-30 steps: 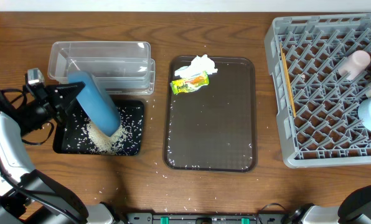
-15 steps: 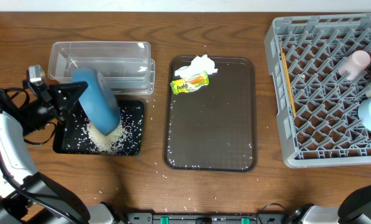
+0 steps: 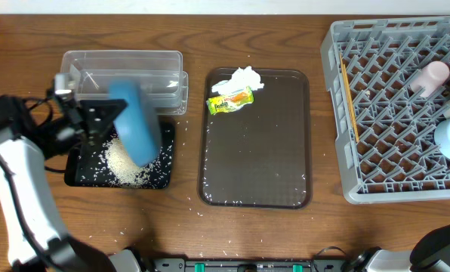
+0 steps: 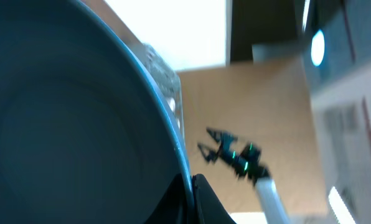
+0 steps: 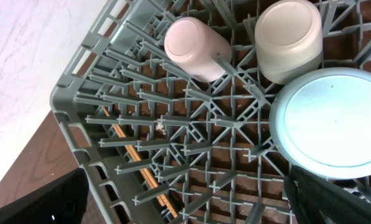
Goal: Sort waste into correct bins and load items into the dishwasher rack
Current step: 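Carry the emptied blue bowl right and set it on the brown tray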
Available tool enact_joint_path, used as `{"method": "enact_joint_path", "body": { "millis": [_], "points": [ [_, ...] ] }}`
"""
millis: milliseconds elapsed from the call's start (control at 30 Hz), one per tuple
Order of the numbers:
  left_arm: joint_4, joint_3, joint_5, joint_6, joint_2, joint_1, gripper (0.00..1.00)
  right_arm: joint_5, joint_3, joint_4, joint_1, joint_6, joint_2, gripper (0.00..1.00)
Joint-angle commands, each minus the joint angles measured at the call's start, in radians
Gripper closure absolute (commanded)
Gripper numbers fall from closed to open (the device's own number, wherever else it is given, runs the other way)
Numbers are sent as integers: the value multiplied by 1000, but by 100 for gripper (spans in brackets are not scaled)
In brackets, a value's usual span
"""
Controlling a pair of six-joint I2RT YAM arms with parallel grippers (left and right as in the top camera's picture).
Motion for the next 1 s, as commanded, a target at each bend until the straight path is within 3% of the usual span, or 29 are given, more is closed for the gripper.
{"method": "enact_joint_path", "body": {
  "millis": [0, 133, 167, 333, 500, 733, 967],
  "points": [
    [93, 49, -10, -74, -87, -116, 94, 4, 2, 0, -5, -8, 3, 1],
    [311, 62, -463, -469, -154, -298, 94, 4, 2, 0, -5, -9, 3, 1],
    [346, 62, -556, -516, -167, -353, 94, 4, 2, 0, -5, -9, 3, 1],
    [526, 61, -889, -544, -169, -719, 94, 4, 2, 0, -5, -9, 3, 1],
    [581, 61, -1210, -543, -73, -1029, 94, 4, 2, 0, -5, -8, 3, 1],
    [658, 61, -1361, -530, 153, -1284, 93, 4, 2, 0, -5, -9, 3, 1],
    [694, 61, -1360, -513, 294, -1377, 94, 4, 2, 0, -5, -9, 3, 1]
  ]
}}
